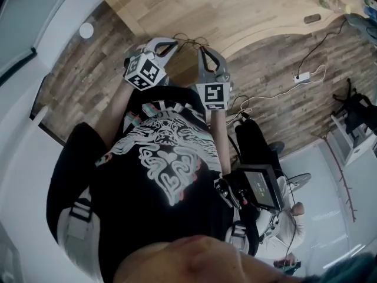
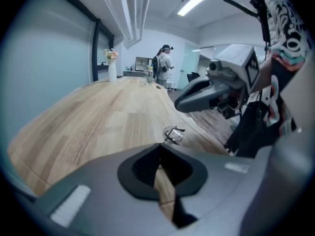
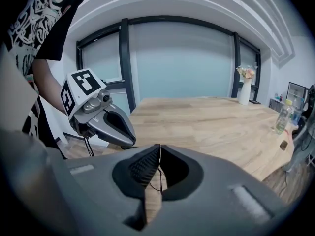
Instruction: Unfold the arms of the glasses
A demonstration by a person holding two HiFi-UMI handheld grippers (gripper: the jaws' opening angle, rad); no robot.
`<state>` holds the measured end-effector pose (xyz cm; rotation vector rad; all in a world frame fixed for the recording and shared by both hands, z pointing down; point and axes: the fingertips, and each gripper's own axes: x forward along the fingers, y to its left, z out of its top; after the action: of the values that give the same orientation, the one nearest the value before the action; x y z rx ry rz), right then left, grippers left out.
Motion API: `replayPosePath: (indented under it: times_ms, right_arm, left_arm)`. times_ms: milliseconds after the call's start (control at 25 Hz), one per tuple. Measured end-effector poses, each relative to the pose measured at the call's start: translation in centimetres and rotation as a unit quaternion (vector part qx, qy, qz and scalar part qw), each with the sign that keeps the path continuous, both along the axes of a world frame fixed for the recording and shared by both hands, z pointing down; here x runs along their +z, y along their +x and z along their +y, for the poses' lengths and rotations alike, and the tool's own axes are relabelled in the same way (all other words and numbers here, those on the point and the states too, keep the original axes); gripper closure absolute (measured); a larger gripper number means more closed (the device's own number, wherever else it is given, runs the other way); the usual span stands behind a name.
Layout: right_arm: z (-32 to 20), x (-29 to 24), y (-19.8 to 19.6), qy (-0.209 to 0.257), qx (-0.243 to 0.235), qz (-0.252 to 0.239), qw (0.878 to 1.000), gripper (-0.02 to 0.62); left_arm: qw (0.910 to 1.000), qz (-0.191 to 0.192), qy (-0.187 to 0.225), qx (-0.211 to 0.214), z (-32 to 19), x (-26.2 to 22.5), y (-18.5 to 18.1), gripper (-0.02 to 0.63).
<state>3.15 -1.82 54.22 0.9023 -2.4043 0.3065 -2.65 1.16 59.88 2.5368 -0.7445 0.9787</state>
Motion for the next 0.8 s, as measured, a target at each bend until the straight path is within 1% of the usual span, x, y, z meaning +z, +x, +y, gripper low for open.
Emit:
replayPosePath:
  times_ms: [160,440,480,520,680,800]
  right_arm:
    - [-0.2,0.4,-0.4,0.001,-0.02,0.006,1.0,0.592]
    - [0.6,2.3,-1.0,0.0,-0.082,0.055,0.995,0.59]
    - [0.8,2.6,-1.1,-0.005,-0.089,0.058,0.994,0.552]
    - [0.8,2.9,-1.2,-0.009,-0.095,0.062,0.994,0.534]
    - [0.8,3.6,-1.6,-0.006,-0.121,0.084,0.989,0.534]
    - [1.0,4.2,-1.9,0.002,-0.152,0.107,0.982,0.534]
  left_arm:
    - [0.9997,-0.001,-0.015,0.018,0.5,0.7,0.4,0.617]
    - [0.9991,0.002,-0.031,0.028,0.9,1.5,0.8,0.617]
    - [0.999,0.002,-0.033,0.03,0.9,1.5,0.8,0.617]
    - [0.9989,0.001,-0.033,0.033,1.0,1.6,0.8,0.617]
    - [0.9988,0.001,-0.03,0.04,0.7,1.6,1.0,0.617]
    - [0.9988,0.003,-0.029,0.04,0.2,1.6,1.3,0.617]
